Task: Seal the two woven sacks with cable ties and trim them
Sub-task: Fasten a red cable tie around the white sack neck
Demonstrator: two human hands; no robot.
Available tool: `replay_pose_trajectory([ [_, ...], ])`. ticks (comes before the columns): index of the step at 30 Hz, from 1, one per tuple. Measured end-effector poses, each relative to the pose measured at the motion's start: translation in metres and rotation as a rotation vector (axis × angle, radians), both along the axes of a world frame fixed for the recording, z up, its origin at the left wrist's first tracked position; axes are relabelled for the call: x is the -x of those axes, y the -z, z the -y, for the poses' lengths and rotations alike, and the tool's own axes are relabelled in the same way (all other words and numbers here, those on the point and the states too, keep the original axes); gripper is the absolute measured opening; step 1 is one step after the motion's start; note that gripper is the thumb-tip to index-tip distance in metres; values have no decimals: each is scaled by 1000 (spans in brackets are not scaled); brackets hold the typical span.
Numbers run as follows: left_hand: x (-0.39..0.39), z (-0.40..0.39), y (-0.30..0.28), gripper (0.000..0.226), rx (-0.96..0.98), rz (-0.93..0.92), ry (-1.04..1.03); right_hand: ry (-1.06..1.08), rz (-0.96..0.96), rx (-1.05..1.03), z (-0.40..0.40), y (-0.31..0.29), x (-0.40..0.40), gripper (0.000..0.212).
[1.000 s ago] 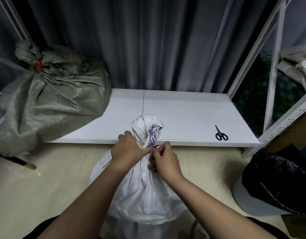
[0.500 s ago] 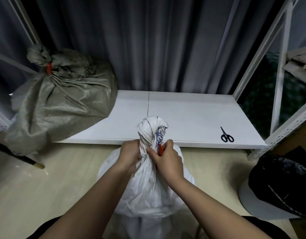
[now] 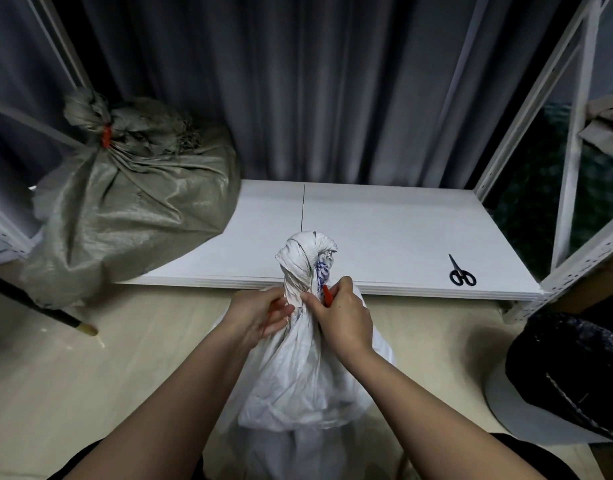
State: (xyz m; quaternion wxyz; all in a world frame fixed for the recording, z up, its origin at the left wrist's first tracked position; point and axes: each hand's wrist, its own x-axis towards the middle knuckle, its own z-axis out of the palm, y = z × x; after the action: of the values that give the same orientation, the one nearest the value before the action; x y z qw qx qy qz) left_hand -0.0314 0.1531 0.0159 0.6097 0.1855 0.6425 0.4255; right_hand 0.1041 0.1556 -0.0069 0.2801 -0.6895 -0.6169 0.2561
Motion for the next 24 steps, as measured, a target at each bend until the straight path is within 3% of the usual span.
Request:
replay_pose_trajectory([
  [6, 4, 0, -6, 37, 48, -212, 214, -9, -6, 11, -2, 0, -1, 46],
  [12, -12, 6, -3, 36, -10, -85, 255, -89, -8, -105, 2, 5, 0, 37],
  [16, -20, 8, 3, 35, -103, -69, 135, -188, -172, -137, -1, 10, -8, 30],
  [24, -22, 7, 1, 26, -225, 41, 54, -263, -636, 74, 0, 2, -22, 16],
])
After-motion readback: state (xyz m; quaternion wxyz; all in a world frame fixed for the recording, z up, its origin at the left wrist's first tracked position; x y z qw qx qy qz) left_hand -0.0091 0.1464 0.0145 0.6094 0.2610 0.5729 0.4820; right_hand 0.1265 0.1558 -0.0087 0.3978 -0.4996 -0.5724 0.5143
